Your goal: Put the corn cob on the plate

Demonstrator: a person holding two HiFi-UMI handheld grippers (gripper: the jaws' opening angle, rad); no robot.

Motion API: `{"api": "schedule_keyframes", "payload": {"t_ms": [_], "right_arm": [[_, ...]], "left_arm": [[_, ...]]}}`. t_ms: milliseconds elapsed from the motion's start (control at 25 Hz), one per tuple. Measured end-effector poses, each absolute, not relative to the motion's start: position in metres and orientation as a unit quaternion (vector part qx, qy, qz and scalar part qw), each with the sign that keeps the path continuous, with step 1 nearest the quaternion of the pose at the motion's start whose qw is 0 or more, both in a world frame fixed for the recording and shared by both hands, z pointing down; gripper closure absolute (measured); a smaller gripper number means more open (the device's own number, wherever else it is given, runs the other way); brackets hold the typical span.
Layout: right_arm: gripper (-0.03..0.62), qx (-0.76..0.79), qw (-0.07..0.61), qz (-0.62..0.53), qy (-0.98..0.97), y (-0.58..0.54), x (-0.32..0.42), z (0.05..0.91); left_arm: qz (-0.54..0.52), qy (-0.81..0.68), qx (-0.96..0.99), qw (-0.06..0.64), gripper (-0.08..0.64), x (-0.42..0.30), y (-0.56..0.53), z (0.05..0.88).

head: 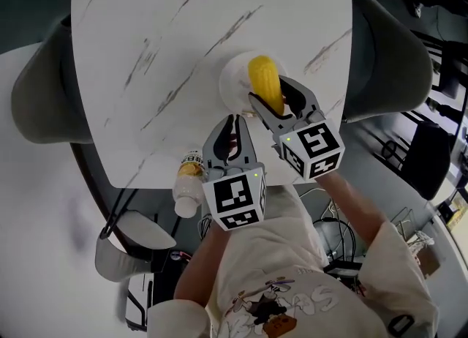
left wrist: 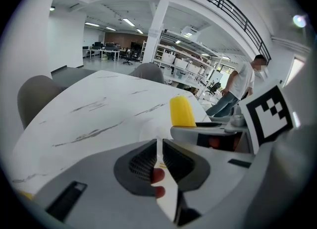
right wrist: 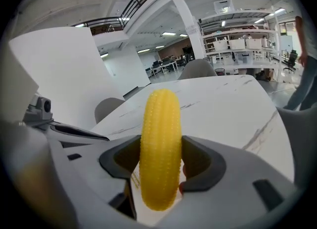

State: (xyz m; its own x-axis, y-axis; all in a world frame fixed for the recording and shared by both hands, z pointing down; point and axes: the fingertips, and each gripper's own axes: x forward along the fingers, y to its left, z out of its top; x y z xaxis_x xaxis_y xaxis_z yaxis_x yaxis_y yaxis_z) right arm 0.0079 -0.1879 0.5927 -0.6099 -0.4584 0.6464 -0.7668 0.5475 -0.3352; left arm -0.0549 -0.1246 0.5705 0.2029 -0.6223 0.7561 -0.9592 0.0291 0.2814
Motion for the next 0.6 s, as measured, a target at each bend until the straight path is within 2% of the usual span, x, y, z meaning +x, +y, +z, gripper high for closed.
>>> {"api": "schedule_keyframes", "payload": {"t_ms": [600], "right_arm": [[0.345,0.359,0.312,0.309,-0.824,-0.189,-0.001,0.618]], "left_arm": [[0.213,-0.589,0.676,0.388,0.520,-0.050,-0.127,0.566]]}}
